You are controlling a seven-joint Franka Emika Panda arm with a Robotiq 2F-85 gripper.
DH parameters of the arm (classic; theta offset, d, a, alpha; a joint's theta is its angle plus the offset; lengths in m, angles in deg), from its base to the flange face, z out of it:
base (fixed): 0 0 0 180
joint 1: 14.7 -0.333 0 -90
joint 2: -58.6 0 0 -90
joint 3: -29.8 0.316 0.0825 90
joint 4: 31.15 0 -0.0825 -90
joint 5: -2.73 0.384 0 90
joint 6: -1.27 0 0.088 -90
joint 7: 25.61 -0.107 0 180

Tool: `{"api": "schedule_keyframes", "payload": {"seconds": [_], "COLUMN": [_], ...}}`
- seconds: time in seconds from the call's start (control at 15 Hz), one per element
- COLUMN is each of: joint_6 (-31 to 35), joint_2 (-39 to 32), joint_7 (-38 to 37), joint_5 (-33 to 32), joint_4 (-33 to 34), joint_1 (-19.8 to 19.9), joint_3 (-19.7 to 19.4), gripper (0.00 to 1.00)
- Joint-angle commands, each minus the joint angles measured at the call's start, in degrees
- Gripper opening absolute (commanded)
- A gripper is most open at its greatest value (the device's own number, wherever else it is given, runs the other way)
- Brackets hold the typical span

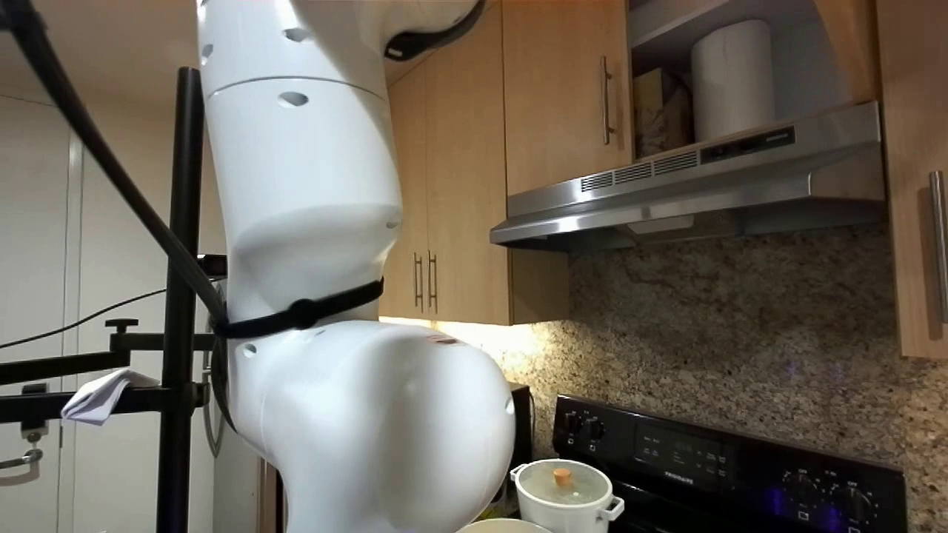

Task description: Open the top right cabinet door

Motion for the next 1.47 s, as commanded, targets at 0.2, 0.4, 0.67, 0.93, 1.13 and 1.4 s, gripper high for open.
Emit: {"api": "schedule_keyframes", "payload": {"seconds": [0.2,0.4,0.67,0.93,1.13,1.4], "joint_6": [-7.59,-9.55,-14.57,-14.61,-13.72,-13.95], "joint_2": [-1.33,-0.32,-0.48,-0.43,-0.61,0.35], "joint_7": [17.92,21.94,25.16,20.17,9.91,5.67], "joint_5": [7.27,7.27,3.19,3.90,5.89,3.68], "joint_4": [5.11,7.16,11.05,14.78,17.69,17.34], "joint_1": [-1.53,-3.12,-6.53,-8.14,-8.09,-7.57], "joint_3": [-16.15,-21.31,-27.05,-27.96,-24.16,-17.56], "gripper": [1.00,1.00,1.00,1.00,1.00,1.00]}}
